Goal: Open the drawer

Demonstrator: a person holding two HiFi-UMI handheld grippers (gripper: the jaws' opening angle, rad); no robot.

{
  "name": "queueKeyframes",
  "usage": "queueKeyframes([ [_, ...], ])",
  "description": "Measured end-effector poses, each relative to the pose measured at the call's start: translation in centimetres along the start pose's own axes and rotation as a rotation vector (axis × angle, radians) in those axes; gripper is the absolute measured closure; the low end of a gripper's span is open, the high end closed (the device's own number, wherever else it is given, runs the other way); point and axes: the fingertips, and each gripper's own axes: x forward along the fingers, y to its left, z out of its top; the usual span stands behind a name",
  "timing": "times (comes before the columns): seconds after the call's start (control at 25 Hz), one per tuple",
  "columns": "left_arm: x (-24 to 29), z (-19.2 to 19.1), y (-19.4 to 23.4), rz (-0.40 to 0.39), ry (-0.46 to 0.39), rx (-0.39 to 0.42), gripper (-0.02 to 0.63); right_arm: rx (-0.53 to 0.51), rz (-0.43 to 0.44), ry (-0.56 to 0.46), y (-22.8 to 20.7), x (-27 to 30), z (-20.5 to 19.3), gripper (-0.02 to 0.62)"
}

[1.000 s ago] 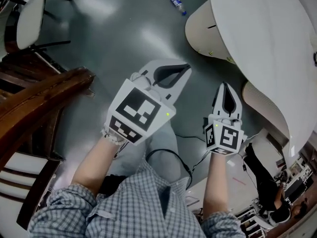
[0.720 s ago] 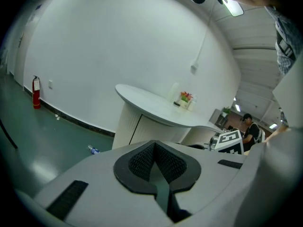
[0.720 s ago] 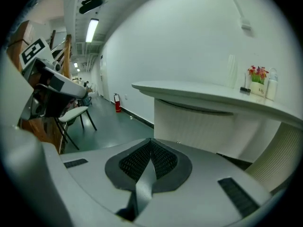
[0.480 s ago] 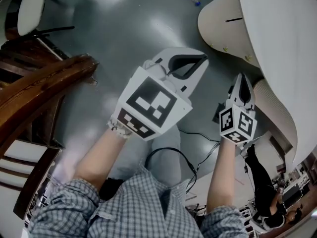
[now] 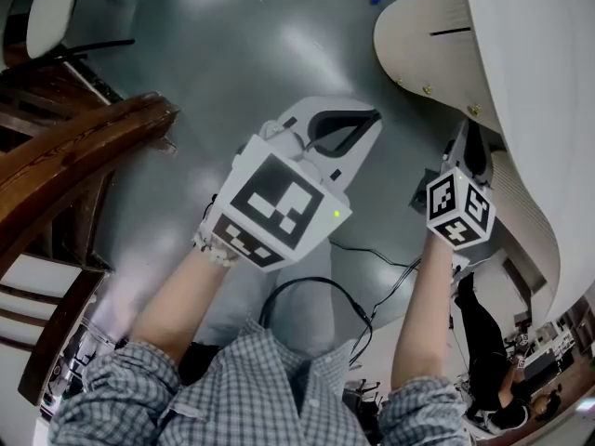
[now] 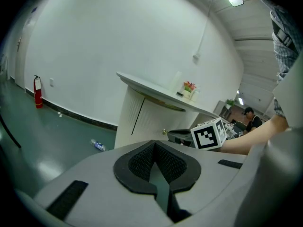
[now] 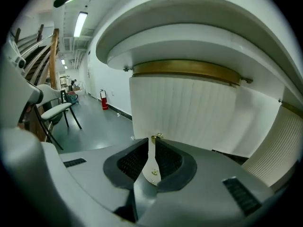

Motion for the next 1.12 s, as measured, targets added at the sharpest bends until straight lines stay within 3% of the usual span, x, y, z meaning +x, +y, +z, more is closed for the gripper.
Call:
queueKeyframes([
  [0.08, 0.1, -0.4, 0.2, 0.005, 0.004, -0.004, 0.609, -0.004, -0.013, 0.010, -0.3, 0.7, -0.1, 0.581],
  [0.16, 0.2, -0.6, 0.4, 0.009, 0.005, -0.009, 0.609, 0.009, -0.025, 0.012, -0.6, 1.3, -0.1, 0.520],
  [0.28, 0.3, -0.7, 0.5, 0.017, 0.006, -0.014, 0.608, 0.024, -0.036, 0.010, -0.8, 1.8, 0.0, 0.494],
  [1.12, -2.2, -2.3, 1.6, 0.043, 0.074, 0.015, 0.609, 0.064, -0.128, 0.036, -0.7, 2.8, -1.1, 0.500],
])
